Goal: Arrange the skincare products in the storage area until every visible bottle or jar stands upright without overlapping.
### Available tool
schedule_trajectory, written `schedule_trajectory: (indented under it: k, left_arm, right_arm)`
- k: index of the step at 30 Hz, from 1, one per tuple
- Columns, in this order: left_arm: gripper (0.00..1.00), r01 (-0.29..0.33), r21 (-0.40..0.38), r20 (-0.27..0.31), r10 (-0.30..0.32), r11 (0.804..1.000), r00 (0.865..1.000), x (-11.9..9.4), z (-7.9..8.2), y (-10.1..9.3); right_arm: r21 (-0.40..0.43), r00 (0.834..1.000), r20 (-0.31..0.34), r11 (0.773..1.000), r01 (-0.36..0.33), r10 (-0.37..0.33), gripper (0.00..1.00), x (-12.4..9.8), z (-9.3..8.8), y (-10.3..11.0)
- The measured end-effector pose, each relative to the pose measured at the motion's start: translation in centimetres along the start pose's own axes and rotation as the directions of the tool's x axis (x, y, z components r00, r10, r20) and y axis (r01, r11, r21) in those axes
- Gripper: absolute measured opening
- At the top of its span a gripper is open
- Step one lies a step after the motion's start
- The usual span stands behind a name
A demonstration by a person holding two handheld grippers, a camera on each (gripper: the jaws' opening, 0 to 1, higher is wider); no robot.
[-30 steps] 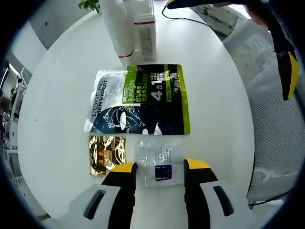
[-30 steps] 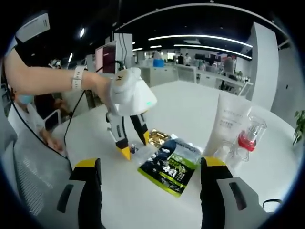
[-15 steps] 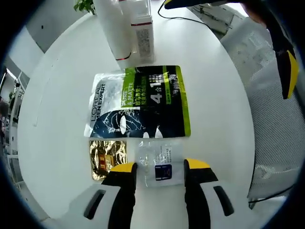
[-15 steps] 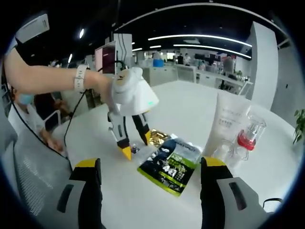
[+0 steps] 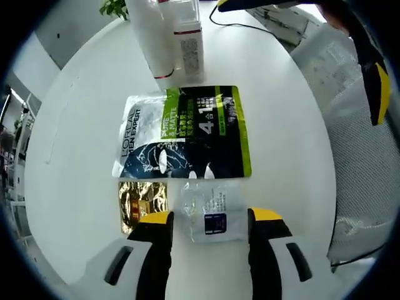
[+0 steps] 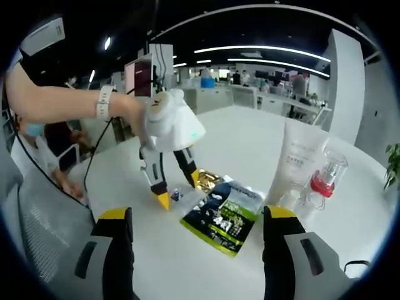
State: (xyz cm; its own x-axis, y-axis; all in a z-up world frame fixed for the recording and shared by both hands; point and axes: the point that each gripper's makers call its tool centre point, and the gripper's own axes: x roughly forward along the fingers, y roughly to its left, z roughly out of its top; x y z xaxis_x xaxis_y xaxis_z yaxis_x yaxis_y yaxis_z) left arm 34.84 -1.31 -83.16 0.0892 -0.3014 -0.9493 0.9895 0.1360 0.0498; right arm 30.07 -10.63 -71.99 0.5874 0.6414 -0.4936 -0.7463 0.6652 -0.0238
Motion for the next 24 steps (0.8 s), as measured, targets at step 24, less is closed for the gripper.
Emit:
schedule_trajectory:
  k: [24]
  left_arm:
    - [0.59, -0.108, -0.158, 0.167, 0.134, 0.981, 0.977, -4.3, 1.6, -2.2]
  right_arm:
    - [0.005, 0.999, -0.005, 0.999, 0.044, -0.044, 0.87, -1.4, -0.7, -1.3]
